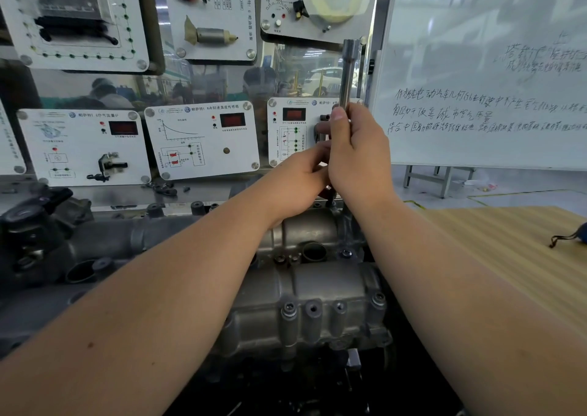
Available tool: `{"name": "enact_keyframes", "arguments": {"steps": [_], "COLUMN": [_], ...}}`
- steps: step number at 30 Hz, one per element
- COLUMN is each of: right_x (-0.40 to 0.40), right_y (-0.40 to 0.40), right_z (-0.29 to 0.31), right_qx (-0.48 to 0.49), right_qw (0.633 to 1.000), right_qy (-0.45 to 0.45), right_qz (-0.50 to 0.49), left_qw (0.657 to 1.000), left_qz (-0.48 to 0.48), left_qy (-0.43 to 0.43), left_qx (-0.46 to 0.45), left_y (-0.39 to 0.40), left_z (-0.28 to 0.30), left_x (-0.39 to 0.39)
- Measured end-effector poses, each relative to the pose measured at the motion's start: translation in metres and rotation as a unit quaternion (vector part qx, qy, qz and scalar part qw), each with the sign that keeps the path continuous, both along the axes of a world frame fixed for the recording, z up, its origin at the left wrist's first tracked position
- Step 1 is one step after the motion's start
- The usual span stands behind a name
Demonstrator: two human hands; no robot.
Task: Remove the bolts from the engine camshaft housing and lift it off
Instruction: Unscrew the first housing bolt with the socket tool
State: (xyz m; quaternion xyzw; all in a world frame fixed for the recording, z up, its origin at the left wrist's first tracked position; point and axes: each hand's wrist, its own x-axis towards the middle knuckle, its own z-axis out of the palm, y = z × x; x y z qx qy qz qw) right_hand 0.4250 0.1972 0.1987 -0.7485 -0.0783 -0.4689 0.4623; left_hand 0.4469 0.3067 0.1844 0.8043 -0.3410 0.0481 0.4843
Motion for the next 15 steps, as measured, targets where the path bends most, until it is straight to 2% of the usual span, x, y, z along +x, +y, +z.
{"name": "enact_keyframes", "arguments": {"steps": [15], "right_x": [0.0009], "right_y": [-0.0015], "right_z": [-0.0014], "right_qx": [0.006], "right_qw": [1.0], "right_qy": [-0.012], "right_qz": [0.011], "left_qw": [1.0], "left_qz": [0.008], "left_qy": [-0.004], "left_qx": [0.014], "left_y": [0.0001], "left_z": [0.0009], "left_x": [-0.0011]}}
